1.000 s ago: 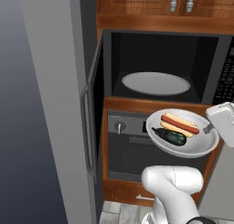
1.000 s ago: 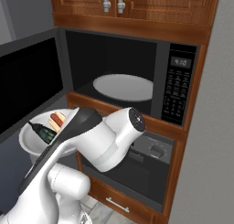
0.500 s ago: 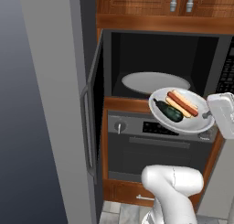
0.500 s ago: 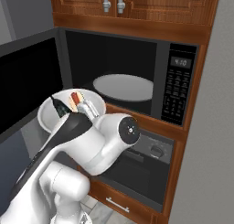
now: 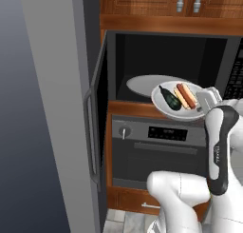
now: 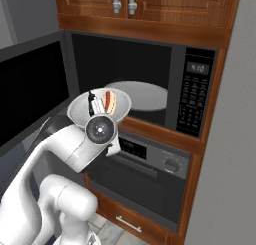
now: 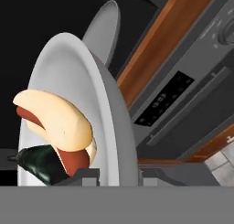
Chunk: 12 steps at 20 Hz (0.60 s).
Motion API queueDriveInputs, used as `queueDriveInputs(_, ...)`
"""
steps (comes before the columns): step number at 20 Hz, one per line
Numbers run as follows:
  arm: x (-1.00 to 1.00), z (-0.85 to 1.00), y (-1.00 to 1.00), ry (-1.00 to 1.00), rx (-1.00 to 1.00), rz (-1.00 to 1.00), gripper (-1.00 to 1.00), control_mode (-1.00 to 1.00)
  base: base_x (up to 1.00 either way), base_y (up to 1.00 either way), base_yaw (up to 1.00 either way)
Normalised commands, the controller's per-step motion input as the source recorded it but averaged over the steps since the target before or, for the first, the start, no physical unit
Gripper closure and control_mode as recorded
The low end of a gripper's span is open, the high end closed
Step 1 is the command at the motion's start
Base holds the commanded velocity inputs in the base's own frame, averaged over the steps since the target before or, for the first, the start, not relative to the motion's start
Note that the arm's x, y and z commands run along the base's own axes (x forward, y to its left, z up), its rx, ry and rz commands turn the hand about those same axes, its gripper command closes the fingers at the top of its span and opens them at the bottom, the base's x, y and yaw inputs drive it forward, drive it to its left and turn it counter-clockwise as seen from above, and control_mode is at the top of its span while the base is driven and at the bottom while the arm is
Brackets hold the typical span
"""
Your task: Place the bowl containing the hot dog and eggplant in the microwave. Close the microwave door and press the start button to microwave the meal.
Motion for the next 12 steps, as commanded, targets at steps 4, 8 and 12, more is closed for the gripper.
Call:
queueDriveInputs(4, 0.71, 0.0, 0.0, 0.07, 0.0, -0.16, 1.0, -1.0, 0.0, 0.0, 0.0)
queueDriveInputs(8, 0.61, 0.1, -0.07, 0.02, 0.01, -0.18, 1.0, -1.0, 0.0, 0.0, 0.0)
queueDriveInputs(12, 0.6, 0.23, -0.26, 0.01, 0.06, -0.18, 1.0, -1.0, 0.0, 0.0, 0.0)
